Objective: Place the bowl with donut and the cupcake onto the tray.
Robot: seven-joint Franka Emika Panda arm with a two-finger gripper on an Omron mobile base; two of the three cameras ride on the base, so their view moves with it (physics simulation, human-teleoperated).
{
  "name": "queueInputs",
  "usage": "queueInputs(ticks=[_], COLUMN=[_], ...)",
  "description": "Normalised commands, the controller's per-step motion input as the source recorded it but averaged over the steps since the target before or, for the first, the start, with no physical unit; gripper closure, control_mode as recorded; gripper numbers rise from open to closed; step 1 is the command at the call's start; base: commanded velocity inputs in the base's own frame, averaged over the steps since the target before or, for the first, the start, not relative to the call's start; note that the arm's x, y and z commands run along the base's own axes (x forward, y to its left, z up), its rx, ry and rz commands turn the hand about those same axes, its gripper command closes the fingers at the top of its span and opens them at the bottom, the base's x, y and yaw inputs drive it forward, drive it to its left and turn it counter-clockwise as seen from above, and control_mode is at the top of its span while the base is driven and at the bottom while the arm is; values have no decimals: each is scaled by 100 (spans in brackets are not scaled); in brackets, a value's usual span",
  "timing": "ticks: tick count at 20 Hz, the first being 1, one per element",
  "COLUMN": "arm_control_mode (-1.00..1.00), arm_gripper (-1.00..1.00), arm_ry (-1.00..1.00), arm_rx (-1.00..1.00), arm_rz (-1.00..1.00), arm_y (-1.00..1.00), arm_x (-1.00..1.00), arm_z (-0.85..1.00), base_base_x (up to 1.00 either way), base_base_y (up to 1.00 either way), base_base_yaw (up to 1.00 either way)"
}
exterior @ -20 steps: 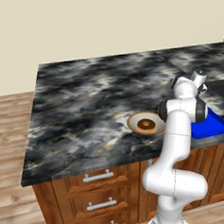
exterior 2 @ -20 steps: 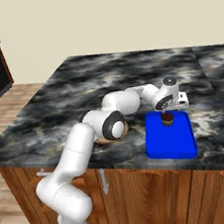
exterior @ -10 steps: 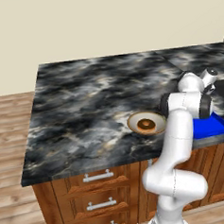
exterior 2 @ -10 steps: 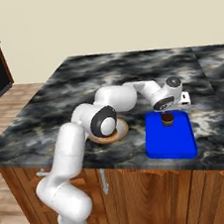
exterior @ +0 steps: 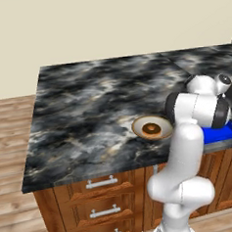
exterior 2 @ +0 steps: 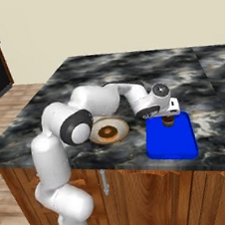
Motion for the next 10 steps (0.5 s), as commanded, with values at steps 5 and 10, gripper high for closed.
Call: queueInputs(ticks=[5,10], arm_control_mode=[-100,-100], arm_gripper=[-100,-100], arm_ry=[0,0], arm_rx=[-1,0], arm_rz=[0,0], arm_y=[74,50], arm_x=[-51,-37], arm_z=[18,24], base_base_x=[0,0], base_base_y=[0,0], base_base_yaw=[0,0])
